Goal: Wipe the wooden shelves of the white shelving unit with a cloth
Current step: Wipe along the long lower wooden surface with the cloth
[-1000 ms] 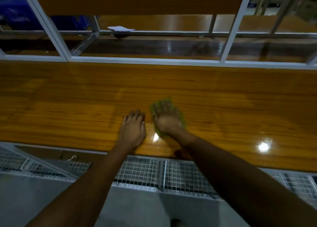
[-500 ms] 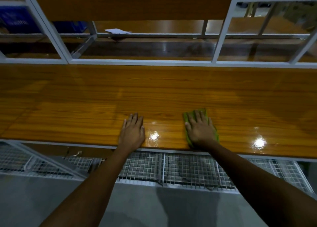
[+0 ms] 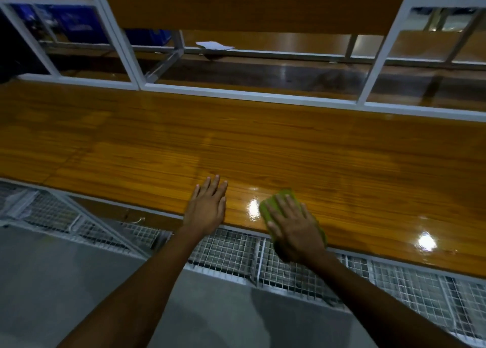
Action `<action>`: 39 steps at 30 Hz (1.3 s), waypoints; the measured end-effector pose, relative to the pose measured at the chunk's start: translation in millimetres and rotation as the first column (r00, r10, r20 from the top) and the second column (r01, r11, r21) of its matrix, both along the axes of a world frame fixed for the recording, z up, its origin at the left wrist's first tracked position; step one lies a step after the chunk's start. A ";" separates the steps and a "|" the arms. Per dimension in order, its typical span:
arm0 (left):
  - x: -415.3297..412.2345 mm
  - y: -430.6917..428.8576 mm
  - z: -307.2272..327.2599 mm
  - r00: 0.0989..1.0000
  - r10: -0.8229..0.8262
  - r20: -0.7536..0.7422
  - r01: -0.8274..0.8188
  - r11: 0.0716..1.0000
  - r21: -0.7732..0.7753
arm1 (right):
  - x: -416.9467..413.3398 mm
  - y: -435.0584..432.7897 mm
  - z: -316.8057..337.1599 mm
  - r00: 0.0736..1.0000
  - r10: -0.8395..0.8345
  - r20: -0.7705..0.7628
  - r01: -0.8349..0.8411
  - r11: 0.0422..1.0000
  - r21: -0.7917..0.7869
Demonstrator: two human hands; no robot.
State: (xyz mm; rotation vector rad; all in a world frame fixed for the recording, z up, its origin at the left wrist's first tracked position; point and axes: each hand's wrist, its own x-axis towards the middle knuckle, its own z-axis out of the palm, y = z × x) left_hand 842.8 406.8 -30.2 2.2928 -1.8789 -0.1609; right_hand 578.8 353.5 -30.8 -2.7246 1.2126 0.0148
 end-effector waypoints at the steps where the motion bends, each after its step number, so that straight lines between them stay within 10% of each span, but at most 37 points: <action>1: -0.2 2.3 -0.3 1.000 0.017 0.001 -0.017 1.000 0.004 | -5.8 -8.5 2.3 0.999 -0.032 0.010 0.032 0.999 0.010; 8: 15.7 20.1 -8.7 0.994 0.098 0.053 -0.099 0.995 0.016 | 61.0 -49.4 10.9 0.986 -0.165 0.020 0.164 0.986 0.037; 20: 53.0 35.4 -7.8 0.981 0.183 0.061 -0.188 0.979 0.076 | 83.0 4.9 3.6 0.957 0.291 -0.009 -0.290 0.955 0.056; 30: 72.8 39.8 -6.7 0.981 0.187 0.042 -0.189 0.980 0.061 | 149.3 -20.7 4.3 0.999 -0.030 0.021 0.030 0.999 0.039; 39: 64.5 38.8 -0.8 0.954 0.298 -0.011 -0.297 0.953 0.064 | 156.1 3.2 8.3 0.948 0.306 -0.084 -0.301 0.951 0.073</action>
